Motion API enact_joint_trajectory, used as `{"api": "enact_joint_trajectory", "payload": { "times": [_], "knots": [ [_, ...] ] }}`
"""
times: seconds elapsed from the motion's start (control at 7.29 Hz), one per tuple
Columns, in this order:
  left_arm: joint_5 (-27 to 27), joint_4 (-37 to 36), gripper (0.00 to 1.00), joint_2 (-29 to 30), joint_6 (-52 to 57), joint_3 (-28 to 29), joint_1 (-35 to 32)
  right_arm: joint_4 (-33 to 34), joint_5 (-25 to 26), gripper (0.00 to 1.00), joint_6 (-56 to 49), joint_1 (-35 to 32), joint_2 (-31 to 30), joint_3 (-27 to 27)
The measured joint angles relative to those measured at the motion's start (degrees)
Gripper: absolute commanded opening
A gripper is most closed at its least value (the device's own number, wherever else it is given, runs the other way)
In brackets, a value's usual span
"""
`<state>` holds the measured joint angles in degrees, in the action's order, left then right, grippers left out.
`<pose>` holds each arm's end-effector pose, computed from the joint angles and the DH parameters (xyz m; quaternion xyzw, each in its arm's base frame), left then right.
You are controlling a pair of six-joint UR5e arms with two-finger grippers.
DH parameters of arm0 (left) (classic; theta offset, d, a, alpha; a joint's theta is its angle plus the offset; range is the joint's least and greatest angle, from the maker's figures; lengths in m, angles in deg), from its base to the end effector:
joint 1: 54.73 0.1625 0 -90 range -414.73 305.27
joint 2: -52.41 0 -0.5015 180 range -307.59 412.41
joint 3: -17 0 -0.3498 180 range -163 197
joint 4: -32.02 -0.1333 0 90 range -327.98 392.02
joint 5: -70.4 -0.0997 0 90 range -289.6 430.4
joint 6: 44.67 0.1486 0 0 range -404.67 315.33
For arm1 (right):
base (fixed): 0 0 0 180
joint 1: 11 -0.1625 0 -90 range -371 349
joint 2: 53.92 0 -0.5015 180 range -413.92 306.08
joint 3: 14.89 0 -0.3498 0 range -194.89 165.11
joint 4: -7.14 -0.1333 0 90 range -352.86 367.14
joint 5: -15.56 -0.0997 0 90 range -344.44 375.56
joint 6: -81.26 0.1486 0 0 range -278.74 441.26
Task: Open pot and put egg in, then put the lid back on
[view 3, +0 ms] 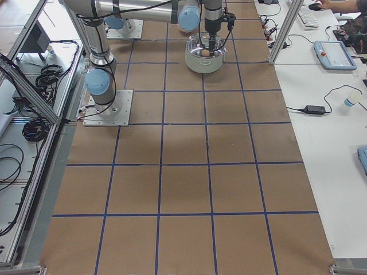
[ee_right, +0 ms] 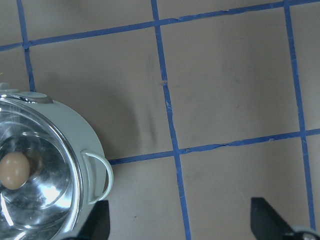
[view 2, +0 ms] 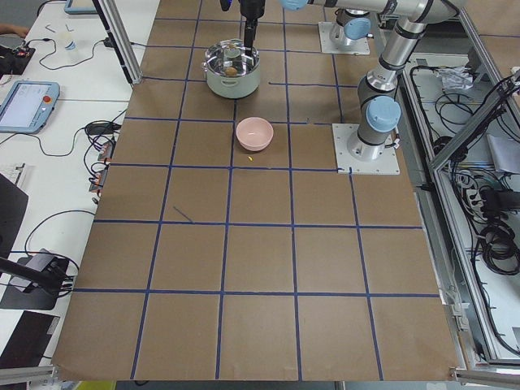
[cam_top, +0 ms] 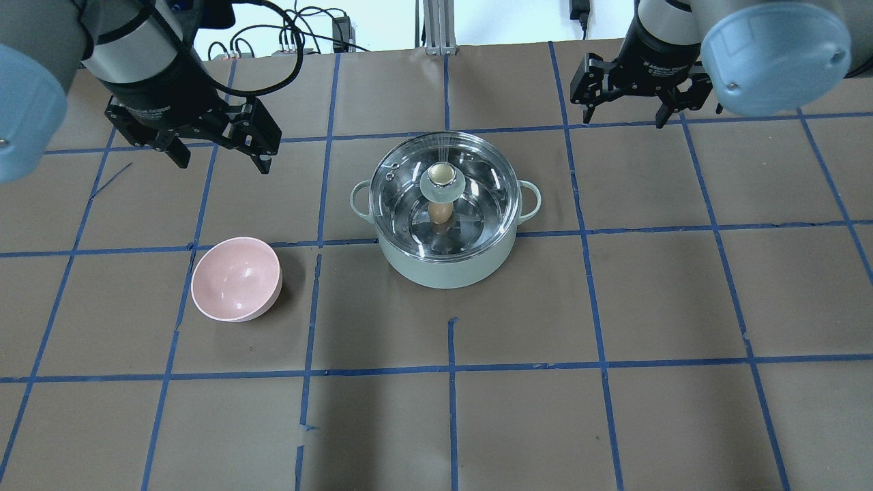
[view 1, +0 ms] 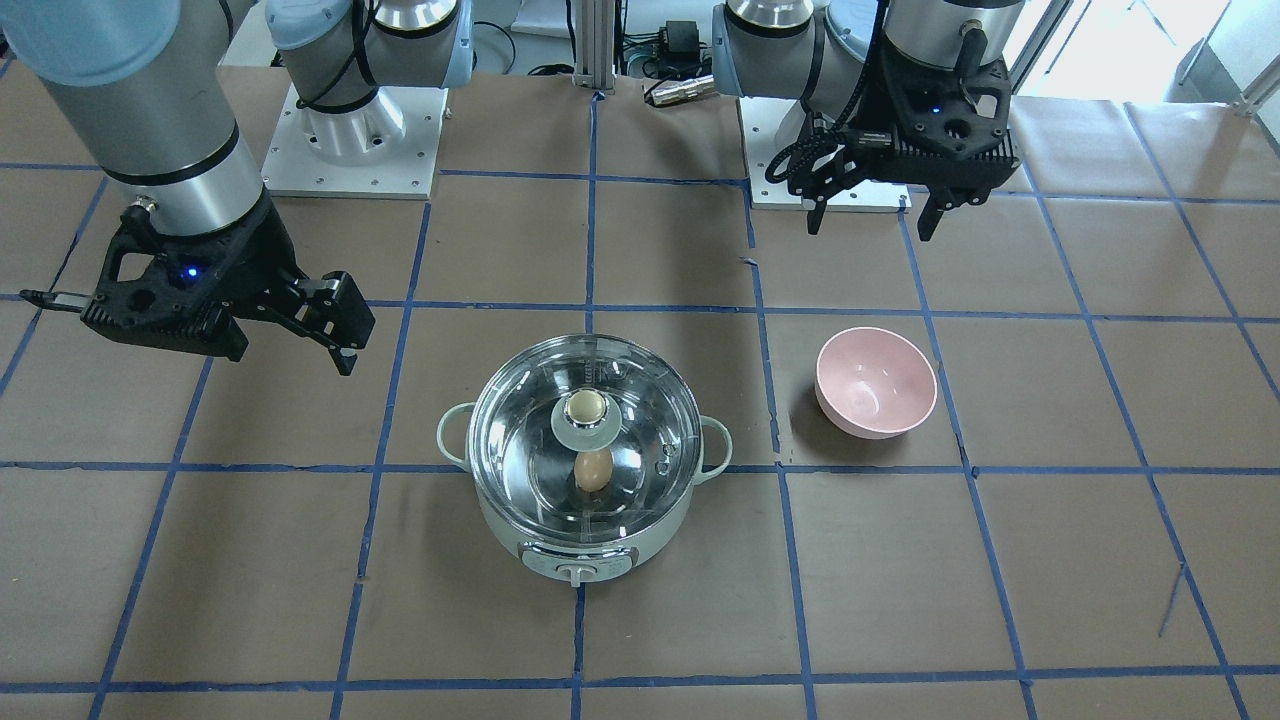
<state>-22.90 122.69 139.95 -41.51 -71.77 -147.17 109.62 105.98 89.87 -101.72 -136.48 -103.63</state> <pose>-0.1431 -0.4292 0.5432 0.0481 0.9981 -0.0262 0.0289 0.1388 -0.5264 0.4854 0.0689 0.9961 -0.0551 0.0008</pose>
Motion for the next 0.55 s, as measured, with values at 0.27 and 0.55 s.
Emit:
{"api": "enact_joint_trajectory", "payload": {
  "times": [0.27, 0.55],
  "knots": [
    [-0.09, 0.02, 1.00, 0.00, 0.02, -0.04, 0.42, 0.00, -0.06, 1.00, 0.00, -0.02, -0.04, -0.08],
    [-0.18, 0.09, 1.00, 0.00, 0.08, -0.06, 0.61, 0.00, -0.07, 1.00, 0.00, 0.01, -0.01, -0.14]
  ]
}}
